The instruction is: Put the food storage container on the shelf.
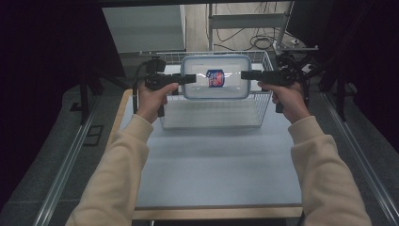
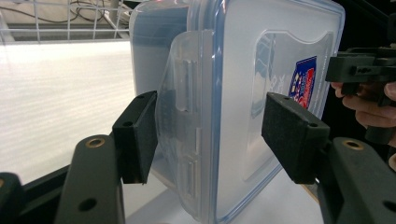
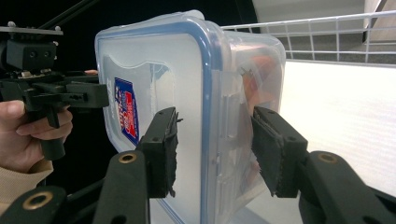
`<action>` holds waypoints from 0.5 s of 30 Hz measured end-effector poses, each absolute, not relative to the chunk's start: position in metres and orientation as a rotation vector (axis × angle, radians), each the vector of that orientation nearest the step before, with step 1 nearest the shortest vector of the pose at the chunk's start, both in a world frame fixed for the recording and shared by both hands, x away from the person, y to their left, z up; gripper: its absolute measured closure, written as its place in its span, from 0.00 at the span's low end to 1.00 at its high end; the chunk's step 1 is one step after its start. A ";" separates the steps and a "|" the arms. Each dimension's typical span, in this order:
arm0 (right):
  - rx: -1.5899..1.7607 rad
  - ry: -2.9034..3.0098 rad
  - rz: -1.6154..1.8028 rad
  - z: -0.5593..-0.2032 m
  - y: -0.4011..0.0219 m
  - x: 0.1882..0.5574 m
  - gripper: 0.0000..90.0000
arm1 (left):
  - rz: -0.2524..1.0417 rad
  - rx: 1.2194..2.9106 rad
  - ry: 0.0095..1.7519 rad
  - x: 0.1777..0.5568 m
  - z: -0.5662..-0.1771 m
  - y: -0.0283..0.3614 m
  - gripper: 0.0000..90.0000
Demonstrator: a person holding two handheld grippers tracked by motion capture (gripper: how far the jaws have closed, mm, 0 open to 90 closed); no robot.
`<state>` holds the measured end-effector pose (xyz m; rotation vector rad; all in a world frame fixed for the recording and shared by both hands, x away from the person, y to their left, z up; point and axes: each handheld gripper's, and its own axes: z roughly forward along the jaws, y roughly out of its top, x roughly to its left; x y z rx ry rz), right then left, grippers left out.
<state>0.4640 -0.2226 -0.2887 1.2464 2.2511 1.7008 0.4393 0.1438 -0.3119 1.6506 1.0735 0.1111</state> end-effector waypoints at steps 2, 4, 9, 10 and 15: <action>1.265 2.250 1.705 -0.290 -0.223 0.471 0.57 | 0.107 1.651 1.082 0.446 -0.312 0.143 0.42; 1.279 2.256 1.704 -0.291 -0.224 0.478 0.57 | 0.099 1.650 1.092 0.452 -0.312 0.142 0.42; 1.319 2.262 1.700 -0.291 -0.225 0.492 0.57 | 0.091 1.648 1.100 0.466 -0.312 0.141 0.42; 1.324 2.259 1.705 -0.291 -0.226 0.495 0.57 | 0.088 1.654 1.098 0.468 -0.312 0.141 0.42; 1.369 2.262 1.701 -0.290 -0.225 0.502 0.57 | 0.058 1.659 1.123 0.476 -0.309 0.142 0.42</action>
